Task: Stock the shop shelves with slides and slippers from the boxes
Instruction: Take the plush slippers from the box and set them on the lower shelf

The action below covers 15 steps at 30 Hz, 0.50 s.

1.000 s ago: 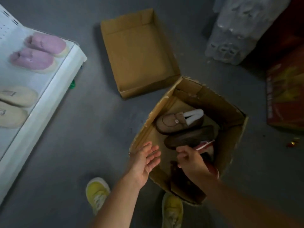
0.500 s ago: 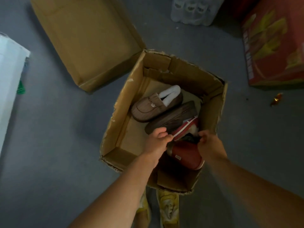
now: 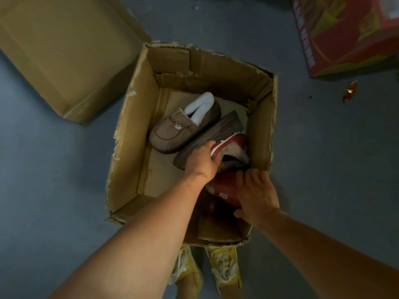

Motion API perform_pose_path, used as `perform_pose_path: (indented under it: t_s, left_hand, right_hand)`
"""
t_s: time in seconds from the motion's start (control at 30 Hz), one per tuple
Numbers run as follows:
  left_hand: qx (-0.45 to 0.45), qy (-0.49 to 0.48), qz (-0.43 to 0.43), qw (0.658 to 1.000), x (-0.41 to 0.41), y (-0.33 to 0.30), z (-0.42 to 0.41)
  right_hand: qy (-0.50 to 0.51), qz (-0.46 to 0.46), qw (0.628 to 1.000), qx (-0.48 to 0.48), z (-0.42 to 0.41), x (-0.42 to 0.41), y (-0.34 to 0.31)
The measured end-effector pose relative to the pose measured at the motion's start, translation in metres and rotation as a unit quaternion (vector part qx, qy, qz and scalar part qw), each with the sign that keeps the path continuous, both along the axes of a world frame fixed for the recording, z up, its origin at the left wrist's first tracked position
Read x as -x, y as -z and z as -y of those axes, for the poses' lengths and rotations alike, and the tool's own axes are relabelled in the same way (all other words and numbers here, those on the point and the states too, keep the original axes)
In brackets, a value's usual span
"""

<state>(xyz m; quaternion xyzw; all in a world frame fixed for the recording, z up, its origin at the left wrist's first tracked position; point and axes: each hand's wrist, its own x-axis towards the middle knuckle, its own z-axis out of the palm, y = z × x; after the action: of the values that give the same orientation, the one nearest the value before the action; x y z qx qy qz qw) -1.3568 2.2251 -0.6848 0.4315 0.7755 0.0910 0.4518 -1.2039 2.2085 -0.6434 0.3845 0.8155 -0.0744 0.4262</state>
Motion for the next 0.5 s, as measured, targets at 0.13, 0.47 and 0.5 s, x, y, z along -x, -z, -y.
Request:
perform_pose_path:
  t_s: [0.13, 0.47, 0.5]
  left_hand:
    - [0.021, -0.048, 0.029, 0.998, 0.019, -0.001, 0.011]
    - [0.099, -0.428, 0.215, 0.872, 0.079, -0.069, 0.083]
    - [0.099, -0.479, 0.245, 0.837, 0.085, -0.078, 0.089]
  right_hand:
    - [0.004, 0.010, 1.000, -0.014, 0.002, 0.010, 0.010]
    - [0.238, -0.116, 0.961, 0.083, -0.011, 0.021, -0.061]
    - [0.267, -0.130, 0.951, 0.090, -0.016, 0.020, -0.074]
